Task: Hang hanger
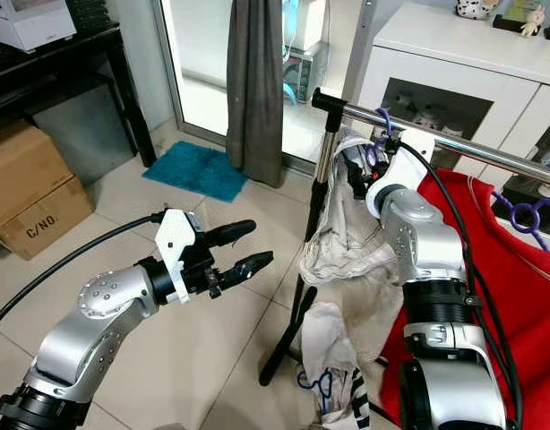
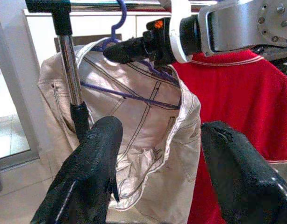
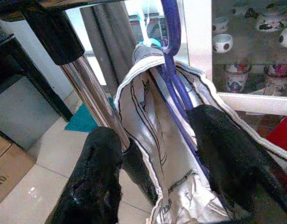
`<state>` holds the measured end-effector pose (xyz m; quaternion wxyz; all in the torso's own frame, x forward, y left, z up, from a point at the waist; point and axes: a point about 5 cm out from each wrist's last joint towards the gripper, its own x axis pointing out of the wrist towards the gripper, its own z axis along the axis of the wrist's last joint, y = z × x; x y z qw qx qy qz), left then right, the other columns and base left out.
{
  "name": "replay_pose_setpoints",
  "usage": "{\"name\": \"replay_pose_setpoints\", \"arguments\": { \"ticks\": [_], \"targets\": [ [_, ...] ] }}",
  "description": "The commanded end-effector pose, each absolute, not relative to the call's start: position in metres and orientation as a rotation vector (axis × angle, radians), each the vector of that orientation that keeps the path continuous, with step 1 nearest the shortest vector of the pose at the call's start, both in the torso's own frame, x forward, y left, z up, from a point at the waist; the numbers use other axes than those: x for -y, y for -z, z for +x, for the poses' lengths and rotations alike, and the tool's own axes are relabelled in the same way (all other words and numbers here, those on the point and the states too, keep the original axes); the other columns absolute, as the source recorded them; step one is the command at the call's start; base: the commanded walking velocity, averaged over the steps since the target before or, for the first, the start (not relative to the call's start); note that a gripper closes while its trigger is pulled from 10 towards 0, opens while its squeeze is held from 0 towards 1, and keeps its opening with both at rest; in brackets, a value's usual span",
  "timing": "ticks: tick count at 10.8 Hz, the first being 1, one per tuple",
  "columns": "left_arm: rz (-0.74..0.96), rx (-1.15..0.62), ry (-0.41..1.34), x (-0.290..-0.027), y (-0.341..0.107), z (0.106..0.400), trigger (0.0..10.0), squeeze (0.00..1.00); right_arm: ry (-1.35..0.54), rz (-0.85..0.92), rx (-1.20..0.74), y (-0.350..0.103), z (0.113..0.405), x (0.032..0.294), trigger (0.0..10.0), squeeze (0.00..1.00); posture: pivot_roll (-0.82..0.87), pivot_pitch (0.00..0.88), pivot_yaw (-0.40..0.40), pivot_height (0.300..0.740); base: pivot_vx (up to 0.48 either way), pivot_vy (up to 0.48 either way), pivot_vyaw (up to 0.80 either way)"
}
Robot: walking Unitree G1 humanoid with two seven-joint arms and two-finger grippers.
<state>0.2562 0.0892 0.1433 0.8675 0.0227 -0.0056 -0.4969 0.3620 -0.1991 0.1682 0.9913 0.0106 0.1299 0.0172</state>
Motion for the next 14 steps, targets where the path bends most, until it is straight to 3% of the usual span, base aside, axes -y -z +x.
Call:
{"name": "replay_pose_setpoints", "arguments": {
  "ticks": [1,2,14],
  "targets": [
    [0.067,0.02,1.064,-0.086,-0.147,0.256,10.0,0.0,-0.025,0.051,-0.269,-0.166,0.362,0.201,10.0,0.17,0.05,0.0,0.019,0.74,0.0,0.0,0.0],
    [0.069,0.019,1.066,-0.086,-0.146,0.256,10.0,0.0,-0.025,0.058,-0.267,-0.166,0.362,0.202,10.0,1.0,0.05,0.0,0.02,0.74,0.0,0.0,0.0],
    [0.066,0.006,1.082,-0.083,-0.144,0.258,10.0,0.0,-0.054,0.633,-0.257,-0.159,0.351,0.224,10.0,1.0,0.03,0.0,0.025,0.74,0.0,0.0,0.0]
  ]
}}
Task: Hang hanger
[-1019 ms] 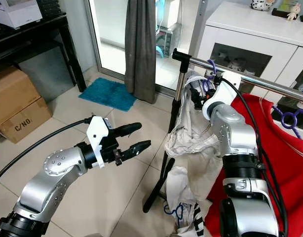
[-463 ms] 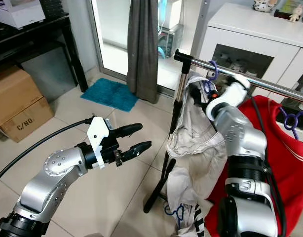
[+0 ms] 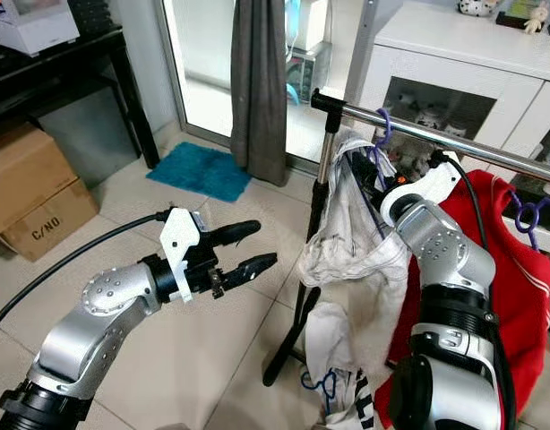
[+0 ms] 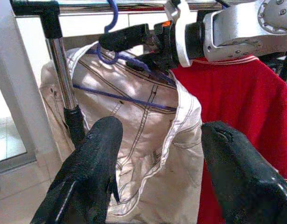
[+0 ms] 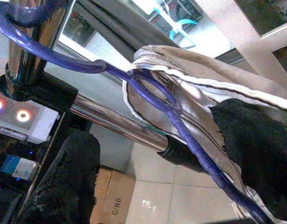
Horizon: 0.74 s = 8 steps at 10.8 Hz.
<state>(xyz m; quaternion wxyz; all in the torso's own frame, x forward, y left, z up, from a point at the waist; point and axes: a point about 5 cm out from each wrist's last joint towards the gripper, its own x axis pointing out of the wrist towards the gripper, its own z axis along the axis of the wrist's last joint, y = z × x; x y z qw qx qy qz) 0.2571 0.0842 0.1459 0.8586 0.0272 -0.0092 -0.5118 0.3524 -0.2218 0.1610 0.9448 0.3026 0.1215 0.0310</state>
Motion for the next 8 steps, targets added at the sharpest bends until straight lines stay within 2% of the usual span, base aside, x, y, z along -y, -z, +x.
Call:
{"name": "replay_pose_setpoints", "arguments": {
  "ticks": [1,3,4,5,6,7,8],
  "targets": [
    [0.067,0.006,1.082,-0.083,-0.144,0.258,10.0,0.0,-0.056,0.615,-0.255,-0.16,0.351,0.223,10.0,1.0,0.03,0.0,0.024,0.74,0.0,0.0,0.0],
    [0.07,0.008,1.08,-0.083,-0.144,0.258,10.0,0.0,-0.094,0.352,-0.209,-0.168,0.354,0.217,10.0,1.0,0.03,0.0,0.023,0.74,0.0,0.0,0.0],
    [0.073,0.009,1.078,-0.083,-0.145,0.258,10.0,0.0,-0.117,0.252,-0.171,-0.175,0.356,0.213,10.0,0.96,0.04,0.0,0.023,0.74,0.0,0.0,0.0],
    [0.076,0.01,1.078,-0.083,-0.144,0.259,10.0,0.0,-0.145,0.153,-0.136,-0.182,0.359,0.208,10.0,0.0,0.04,0.0,0.023,0.74,0.0,0.0,0.0],
    [0.078,0.01,1.077,-0.083,-0.145,0.259,10.0,0.0,-0.159,0.088,-0.116,-0.186,0.362,0.203,10.0,0.0,0.04,0.0,0.022,0.74,0.0,0.0,0.0],
    [0.081,0.01,1.077,-0.083,-0.144,0.259,10.0,0.0,-0.168,0.059,-0.105,-0.187,0.366,0.2,5.3,0.0,0.04,0.0,0.021,0.74,0.0,0.0,0.0],
    [0.083,0.009,1.077,-0.083,-0.144,0.259,10.0,0.0,-0.167,0.055,-0.11,-0.186,0.367,0.2,0.0,0.0,0.04,0.0,0.021,0.74,0.0,0.0,0.0]
  ]
}}
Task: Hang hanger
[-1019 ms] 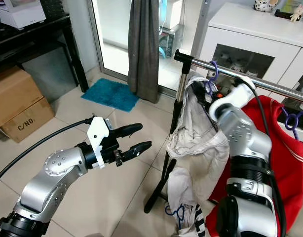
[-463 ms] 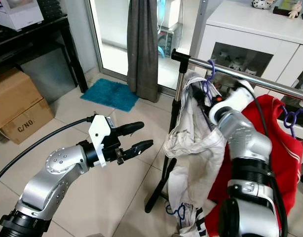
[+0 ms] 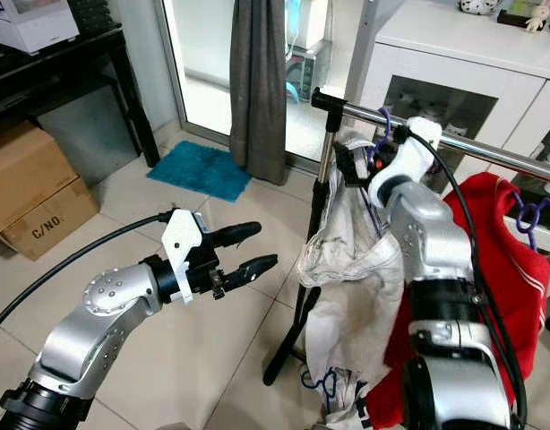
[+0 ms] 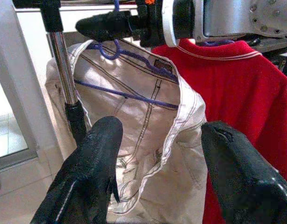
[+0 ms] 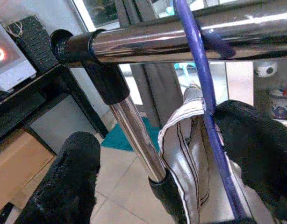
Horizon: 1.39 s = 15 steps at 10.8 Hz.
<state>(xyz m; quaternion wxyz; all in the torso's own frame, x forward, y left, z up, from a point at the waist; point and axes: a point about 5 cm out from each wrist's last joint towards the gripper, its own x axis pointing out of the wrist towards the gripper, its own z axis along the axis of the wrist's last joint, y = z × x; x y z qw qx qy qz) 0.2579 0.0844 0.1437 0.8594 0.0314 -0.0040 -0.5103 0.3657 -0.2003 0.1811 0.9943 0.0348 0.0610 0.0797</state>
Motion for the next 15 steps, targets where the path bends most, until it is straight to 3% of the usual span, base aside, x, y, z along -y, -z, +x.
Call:
{"name": "replay_pose_setpoints", "arguments": {
  "ticks": [1,4,5,6,7,8,12,13,14,15],
  "targets": [
    [0.085,0.009,1.076,-0.083,-0.144,0.259,10.0,0.0,-0.165,0.047,-0.123,-0.184,0.369,0.2,0.0,0.0,0.04,0.0,0.019,0.74,0.0,0.0,0.0],
    [0.087,0.007,1.077,-0.083,-0.144,0.259,10.0,0.0,-0.096,-0.023,-0.207,-0.175,0.374,0.206,0.0,0.0,0.04,0.0,0.019,0.74,0.0,0.0,0.0],
    [0.087,0.005,1.073,-0.083,-0.144,0.259,10.0,0.0,-0.085,-0.044,-0.219,-0.175,0.374,0.207,6.6,0.0,0.04,0.0,0.019,0.74,0.0,0.0,0.0],
    [0.088,0.004,1.073,-0.083,-0.143,0.259,10.0,0.0,-0.078,-0.055,-0.235,-0.173,0.373,0.208,7.3,0.0,0.04,0.0,0.014,0.74,0.0,0.0,0.0],
    [0.088,0.002,1.074,-0.083,-0.143,0.259,10.0,0.0,-0.072,-0.062,-0.238,-0.172,0.372,0.209,9.1,0.0,0.04,0.0,0.014,0.74,0.0,0.0,0.0],
    [0.09,0.002,1.075,-0.082,-0.143,0.259,10.0,0.0,-0.073,-0.074,-0.197,-0.179,0.371,0.208,10.0,0.0,0.04,0.0,0.017,0.74,0.0,0.0,0.0],
    [0.094,-0.008,1.075,-0.081,-0.139,0.256,10.0,0.0,-0.092,-0.17,-0.127,-0.2,0.341,0.225,10.0,0.0,0.03,0.0,0.014,0.74,0.0,0.0,0.0],
    [0.095,-0.012,1.077,-0.081,-0.138,0.255,10.0,0.0,-0.133,-0.159,-0.126,-0.203,0.333,0.228,10.0,0.57,0.02,0.0,0.017,0.74,0.0,0.0,0.0],
    [0.096,-0.015,1.079,-0.081,-0.137,0.255,10.0,0.0,-0.205,-0.168,-0.169,-0.201,0.321,0.227,10.0,1.0,0.02,0.0,0.021,0.74,0.0,0.0,0.0],
    [0.097,-0.012,1.082,-0.08,-0.138,0.256,10.0,0.0,-0.222,-0.194,-0.211,-0.195,0.317,0.226,10.0,1.0,0.01,0.0,0.025,0.74,0.0,0.0,0.0]
  ]
}}
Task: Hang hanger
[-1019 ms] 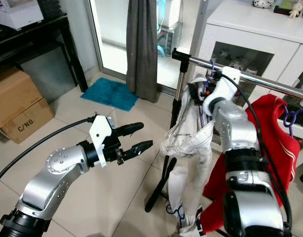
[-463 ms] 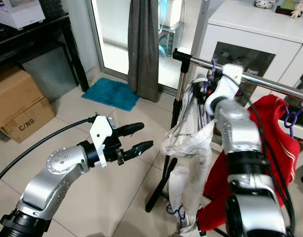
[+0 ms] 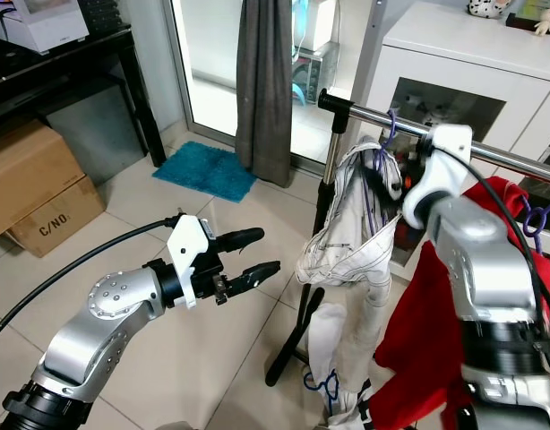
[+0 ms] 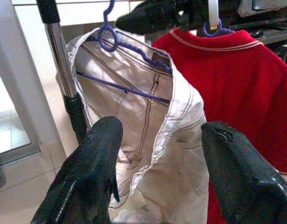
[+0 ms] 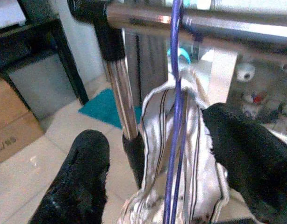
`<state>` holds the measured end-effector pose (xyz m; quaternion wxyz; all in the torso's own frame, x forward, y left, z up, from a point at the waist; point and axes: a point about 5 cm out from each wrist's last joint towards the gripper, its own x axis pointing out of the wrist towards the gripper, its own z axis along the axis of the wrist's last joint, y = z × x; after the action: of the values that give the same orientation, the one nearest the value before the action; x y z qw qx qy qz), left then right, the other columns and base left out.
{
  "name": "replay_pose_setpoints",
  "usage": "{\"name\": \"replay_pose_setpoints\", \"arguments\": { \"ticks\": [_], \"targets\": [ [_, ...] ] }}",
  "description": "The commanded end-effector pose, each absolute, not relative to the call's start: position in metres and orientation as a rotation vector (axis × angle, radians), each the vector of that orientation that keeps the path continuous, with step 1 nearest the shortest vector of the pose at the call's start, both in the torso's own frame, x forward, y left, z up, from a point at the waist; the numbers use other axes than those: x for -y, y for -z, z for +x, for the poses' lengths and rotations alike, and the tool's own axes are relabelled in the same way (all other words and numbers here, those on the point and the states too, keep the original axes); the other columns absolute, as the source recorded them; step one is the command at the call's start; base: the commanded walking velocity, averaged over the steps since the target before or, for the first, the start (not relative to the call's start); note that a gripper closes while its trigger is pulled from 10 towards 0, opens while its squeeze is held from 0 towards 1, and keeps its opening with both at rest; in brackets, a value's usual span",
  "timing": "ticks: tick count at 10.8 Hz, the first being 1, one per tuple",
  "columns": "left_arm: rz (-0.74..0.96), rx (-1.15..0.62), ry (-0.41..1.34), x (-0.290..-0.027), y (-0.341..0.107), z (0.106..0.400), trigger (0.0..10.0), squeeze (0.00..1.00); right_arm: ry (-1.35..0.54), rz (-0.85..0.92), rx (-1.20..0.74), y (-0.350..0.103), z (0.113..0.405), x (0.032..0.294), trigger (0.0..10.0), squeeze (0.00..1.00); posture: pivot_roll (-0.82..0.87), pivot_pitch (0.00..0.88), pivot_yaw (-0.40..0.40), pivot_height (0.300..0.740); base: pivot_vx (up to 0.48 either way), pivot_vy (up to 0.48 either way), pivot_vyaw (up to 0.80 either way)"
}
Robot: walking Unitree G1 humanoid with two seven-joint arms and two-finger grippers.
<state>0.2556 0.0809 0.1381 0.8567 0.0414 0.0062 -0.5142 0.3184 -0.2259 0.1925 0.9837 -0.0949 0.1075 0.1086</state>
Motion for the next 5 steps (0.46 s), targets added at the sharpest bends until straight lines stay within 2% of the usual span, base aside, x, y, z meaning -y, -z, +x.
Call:
{"name": "replay_pose_setpoints", "arguments": {
  "ticks": [1,2,5],
  "targets": [
    [0.099,-0.01,1.085,-0.08,-0.138,0.257,10.0,0.0,-0.244,-0.209,-0.251,-0.188,0.315,0.222,10.0,0.36,0.01,0.0,0.025,0.74,0.0,0.0,0.0],
    [0.102,-0.007,1.085,-0.08,-0.139,0.258,10.0,0.0,-0.247,-0.191,-0.278,-0.185,0.315,0.217,10.0,0.0,0.01,0.0,0.024,0.74,0.0,0.0,0.0],
    [0.104,-0.005,1.08,-0.081,-0.138,0.257,10.0,0.0,-0.189,-0.19,-0.331,-0.173,0.328,0.212,10.0,0.0,0.02,0.0,0.018,0.74,0.0,0.0,0.0]
  ]
}}
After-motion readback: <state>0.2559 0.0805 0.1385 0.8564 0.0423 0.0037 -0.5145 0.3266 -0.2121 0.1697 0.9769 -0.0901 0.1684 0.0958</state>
